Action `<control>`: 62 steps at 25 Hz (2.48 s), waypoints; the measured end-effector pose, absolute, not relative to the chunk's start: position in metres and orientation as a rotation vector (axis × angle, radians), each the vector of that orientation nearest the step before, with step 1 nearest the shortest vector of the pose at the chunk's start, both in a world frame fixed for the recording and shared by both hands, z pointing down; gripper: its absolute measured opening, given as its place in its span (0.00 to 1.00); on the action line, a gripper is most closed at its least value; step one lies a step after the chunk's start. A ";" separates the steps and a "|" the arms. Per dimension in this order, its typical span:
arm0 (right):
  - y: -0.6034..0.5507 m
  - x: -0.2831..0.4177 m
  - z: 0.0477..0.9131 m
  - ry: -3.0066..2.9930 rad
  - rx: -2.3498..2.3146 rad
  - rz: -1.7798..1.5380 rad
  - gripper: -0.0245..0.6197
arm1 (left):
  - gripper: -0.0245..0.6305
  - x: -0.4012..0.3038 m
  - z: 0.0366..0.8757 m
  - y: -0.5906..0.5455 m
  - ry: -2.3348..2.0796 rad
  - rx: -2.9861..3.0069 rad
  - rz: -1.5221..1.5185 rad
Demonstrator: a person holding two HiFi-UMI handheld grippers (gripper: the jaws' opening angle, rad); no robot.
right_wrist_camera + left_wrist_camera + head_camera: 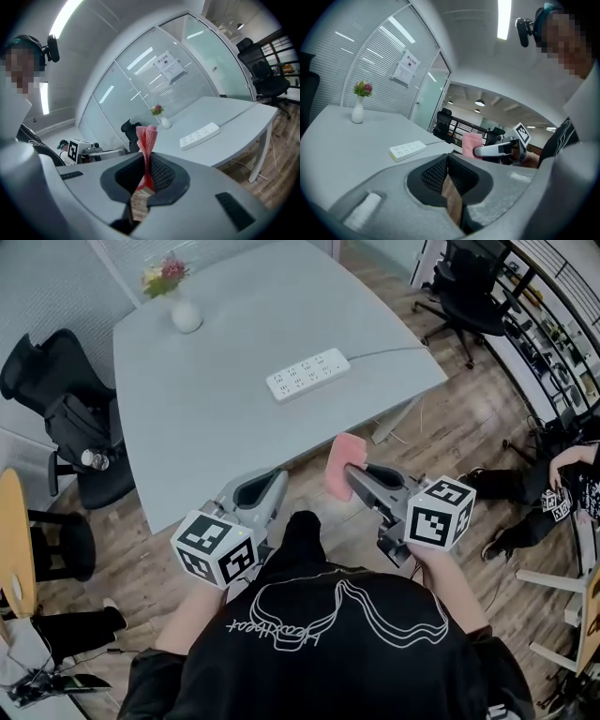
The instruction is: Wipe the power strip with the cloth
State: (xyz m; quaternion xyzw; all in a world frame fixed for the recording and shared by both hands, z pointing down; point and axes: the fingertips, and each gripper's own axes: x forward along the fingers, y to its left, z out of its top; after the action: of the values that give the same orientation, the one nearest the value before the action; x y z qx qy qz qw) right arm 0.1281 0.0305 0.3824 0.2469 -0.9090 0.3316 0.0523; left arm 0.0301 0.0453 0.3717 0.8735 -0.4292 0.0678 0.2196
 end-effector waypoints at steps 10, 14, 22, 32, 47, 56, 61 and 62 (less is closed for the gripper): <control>-0.082 0.074 0.403 -2.676 0.671 1.045 0.09 | 0.06 -0.023 0.406 -0.068 -1.280 2.300 0.268; -0.123 0.045 0.417 -2.625 0.649 1.047 0.09 | 0.06 -0.042 0.419 -0.102 -1.261 2.302 0.332; -0.177 -0.001 0.455 -2.506 0.611 1.027 0.09 | 0.06 -0.068 0.437 -0.150 -1.197 2.327 0.336; -0.216 -0.031 0.504 -2.360 0.566 1.031 0.09 | 0.06 -0.097 0.464 -0.190 -1.168 2.240 0.299; -0.228 -0.045 0.551 -2.200 0.519 0.949 0.09 | 0.06 -0.108 0.487 -0.207 -1.133 2.186 0.290; -0.236 -0.045 0.562 -2.125 0.555 0.864 0.09 | 0.06 -0.111 0.503 -0.212 -1.137 2.139 0.329; -0.236 -0.044 0.562 -2.107 0.556 0.835 0.09 | 0.06 -0.107 0.503 -0.211 -1.123 2.135 0.335; -0.236 -0.044 0.562 -2.104 0.552 0.830 0.09 | 0.06 -0.107 0.504 -0.211 -1.123 2.133 0.338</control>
State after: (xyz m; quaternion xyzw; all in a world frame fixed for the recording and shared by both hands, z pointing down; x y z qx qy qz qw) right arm -0.0442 -0.2356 0.5618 0.2177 -0.8299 0.3276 0.3957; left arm -0.1073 -0.2112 0.5037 0.8221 -0.4327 0.1303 0.3464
